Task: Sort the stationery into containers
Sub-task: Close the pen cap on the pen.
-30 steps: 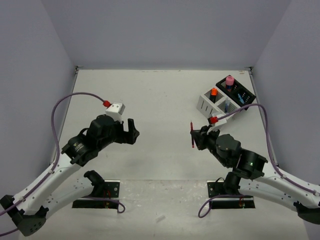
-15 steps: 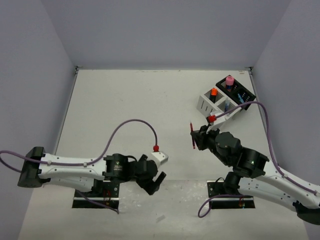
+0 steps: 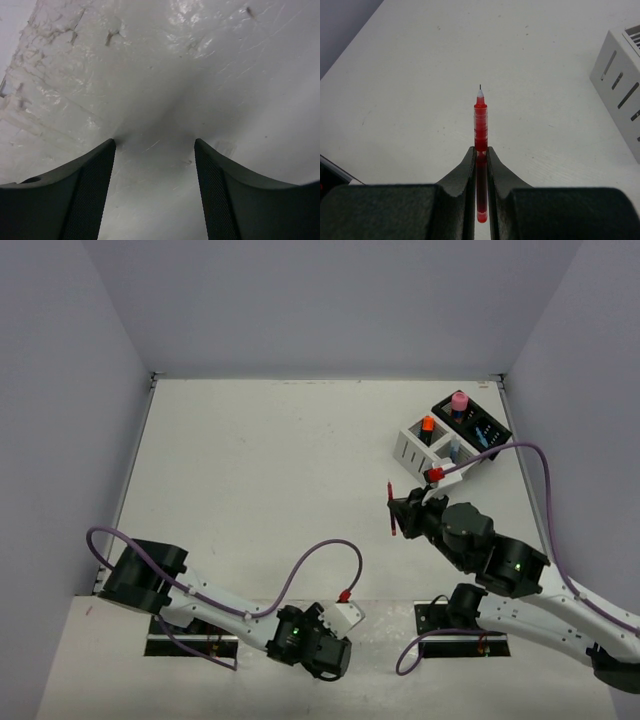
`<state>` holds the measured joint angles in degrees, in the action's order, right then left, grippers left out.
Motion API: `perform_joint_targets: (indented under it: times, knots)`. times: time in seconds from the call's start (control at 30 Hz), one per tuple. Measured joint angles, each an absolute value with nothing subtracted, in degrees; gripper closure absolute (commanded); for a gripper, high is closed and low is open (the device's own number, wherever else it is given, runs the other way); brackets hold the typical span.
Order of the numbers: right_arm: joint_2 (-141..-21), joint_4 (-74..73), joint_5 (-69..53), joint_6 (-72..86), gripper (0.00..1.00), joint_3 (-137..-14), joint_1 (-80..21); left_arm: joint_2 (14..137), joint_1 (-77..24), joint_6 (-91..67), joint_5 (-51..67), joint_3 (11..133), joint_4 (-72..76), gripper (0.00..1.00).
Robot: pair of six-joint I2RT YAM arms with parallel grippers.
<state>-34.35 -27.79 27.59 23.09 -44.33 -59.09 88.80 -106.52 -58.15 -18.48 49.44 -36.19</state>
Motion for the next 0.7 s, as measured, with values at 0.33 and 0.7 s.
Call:
perform_joint_targets:
  times: [0.33,0.7]
  knots:
    - [-34.87,-28.48,27.57,23.09,1.00,-44.36,-58.86,89.68,-107.37,-59.65,-20.41,52.29,-35.20,0.36]
    - [-36.59,-28.80,27.49,23.11,1.00,-44.51,-58.44,89.84,-113.10,-59.44,-19.08,55.81,-34.90,0.36]
